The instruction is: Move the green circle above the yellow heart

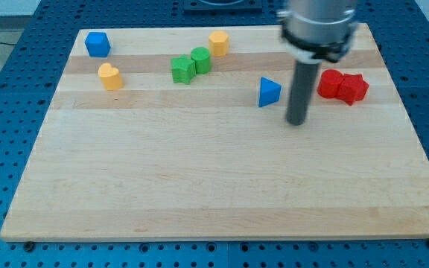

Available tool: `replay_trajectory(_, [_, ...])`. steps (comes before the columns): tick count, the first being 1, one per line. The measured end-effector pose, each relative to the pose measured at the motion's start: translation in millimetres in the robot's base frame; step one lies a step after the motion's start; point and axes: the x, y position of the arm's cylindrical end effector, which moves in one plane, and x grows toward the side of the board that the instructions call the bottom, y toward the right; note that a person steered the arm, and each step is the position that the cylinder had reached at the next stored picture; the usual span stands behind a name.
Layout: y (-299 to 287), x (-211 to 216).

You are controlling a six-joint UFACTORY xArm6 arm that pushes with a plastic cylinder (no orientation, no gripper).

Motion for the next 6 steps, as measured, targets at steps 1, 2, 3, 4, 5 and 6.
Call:
replay_trajectory(1, [36,-50])
replay_trajectory(2, [66,-68])
replay_trajectory(3, [55,-111])
replay_trajectory(4, [28,-167])
replay_trajectory(5, [28,-140])
replay_trajectory(6, [14,-139])
